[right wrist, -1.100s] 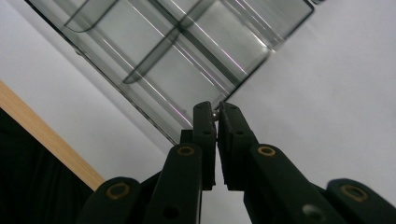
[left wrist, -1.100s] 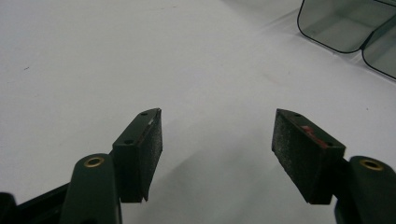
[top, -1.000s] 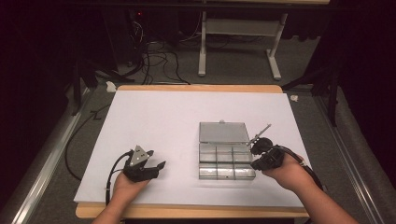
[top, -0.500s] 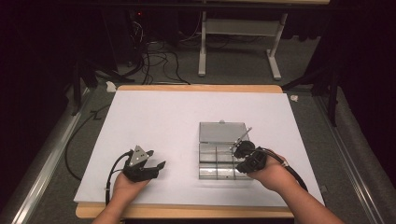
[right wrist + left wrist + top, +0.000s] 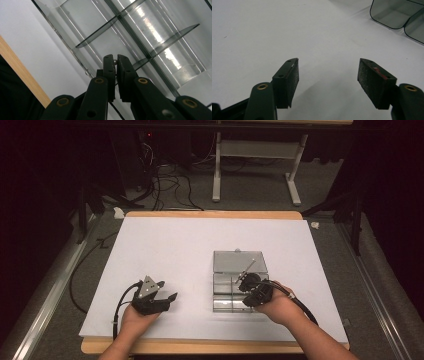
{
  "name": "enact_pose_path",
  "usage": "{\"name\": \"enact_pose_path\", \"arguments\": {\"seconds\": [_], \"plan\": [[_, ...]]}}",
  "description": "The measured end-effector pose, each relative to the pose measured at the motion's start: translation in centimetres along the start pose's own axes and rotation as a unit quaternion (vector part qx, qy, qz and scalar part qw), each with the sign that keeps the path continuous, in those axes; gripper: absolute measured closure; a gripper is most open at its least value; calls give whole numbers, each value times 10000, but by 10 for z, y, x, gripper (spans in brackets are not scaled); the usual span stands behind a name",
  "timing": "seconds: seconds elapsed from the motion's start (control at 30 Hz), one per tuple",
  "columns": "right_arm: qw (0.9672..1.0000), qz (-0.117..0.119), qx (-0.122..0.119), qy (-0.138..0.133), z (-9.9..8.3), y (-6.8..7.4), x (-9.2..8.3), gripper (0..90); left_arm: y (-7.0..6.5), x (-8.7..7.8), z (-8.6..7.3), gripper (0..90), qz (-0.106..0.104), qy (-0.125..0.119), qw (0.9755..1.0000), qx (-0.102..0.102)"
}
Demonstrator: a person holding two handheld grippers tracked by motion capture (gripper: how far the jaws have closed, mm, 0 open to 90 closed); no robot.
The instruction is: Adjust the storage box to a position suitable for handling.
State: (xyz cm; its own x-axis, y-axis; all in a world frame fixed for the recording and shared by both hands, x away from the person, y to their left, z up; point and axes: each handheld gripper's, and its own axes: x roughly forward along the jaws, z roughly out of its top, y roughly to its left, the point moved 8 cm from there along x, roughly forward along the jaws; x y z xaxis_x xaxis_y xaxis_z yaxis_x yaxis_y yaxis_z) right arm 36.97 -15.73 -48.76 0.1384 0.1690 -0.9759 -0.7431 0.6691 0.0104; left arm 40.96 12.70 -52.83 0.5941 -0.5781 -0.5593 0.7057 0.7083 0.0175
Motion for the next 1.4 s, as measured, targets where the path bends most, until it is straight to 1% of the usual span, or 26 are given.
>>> {"name": "enact_pose_path", "arguments": {"seconds": [0.13,0.2,0.3,0.33,0.37,0.4,0.43,0.63,0.7,0.73,0.77,0.8,0.93,1.0,1.07,1.1,1.13,1.23,1.3,1.33,1.4], "plan": [[10000,5,48,65,2,-2,7,868,0,0,0,341,-6,10,10000,-4],[9999,-11,4,115,3,-3,11,867,0,0,0,340,-3,10,10000,0],[9999,27,33,129,4,-2,16,866,0,0,0,340,-5,10,10000,-3],[9999,32,2,137,4,-3,18,865,0,0,0,341,-7,8,10000,-3],[9998,36,44,164,4,-2,19,864,0,0,0,340,-8,9,10000,-2],[9999,48,23,140,4,-3,21,864,0,0,0,340,-8,9,10000,-1],[9998,59,67,170,4,-2,21,863,0,0,0,340,-7,9,10000,1],[9998,69,134,147,5,-3,21,830,0,0,0,341,-5,11,10000,1],[9998,72,115,116,5,-3,21,829,0,0,0,341,-3,2,10000,1],[9999,59,94,94,5,-4,20,829,0,0,0,341,-1,-1,10000,-1],[9999,67,133,73,5,-4,17,830,0,0,0,341,0,0,10000,-3],[9999,57,101,12,5,-5,14,832,0,0,0,341,1,3,10000,-2],[9996,44,252,-69,1,-8,1,840,0,0,0,341,5,0,10000,-4],[9996,2,271,-100,-2,-12,-5,843,0,0,0,341,10,8,10000,-1],[9991,-8,413,-123,-7,-15,-11,848,0,0,0,341,11,6,10000,-4],[9992,-25,388,-133,-10,-17,-13,849,0,0,0,341,11,7,10000,-6],[9988,-51,465,-141,-13,-19,-16,850,0,0,0,341,12,17,10000,-7],[9986,-127,478,-197,-21,-26,-23,853,0,0,0,341,15,19,10000,-10],[9979,-162,598,-201,-26,-30,-28,855,0,0,0,341,20,10,10000,-7],[9979,-194,584,-205,-29,-33,-31,855,0,0,0,341,19,11,10000,-7],[9970,-233,703,-217,-35,-36,-36,855,0,0,0,341,18,17,10000,-11]]}}
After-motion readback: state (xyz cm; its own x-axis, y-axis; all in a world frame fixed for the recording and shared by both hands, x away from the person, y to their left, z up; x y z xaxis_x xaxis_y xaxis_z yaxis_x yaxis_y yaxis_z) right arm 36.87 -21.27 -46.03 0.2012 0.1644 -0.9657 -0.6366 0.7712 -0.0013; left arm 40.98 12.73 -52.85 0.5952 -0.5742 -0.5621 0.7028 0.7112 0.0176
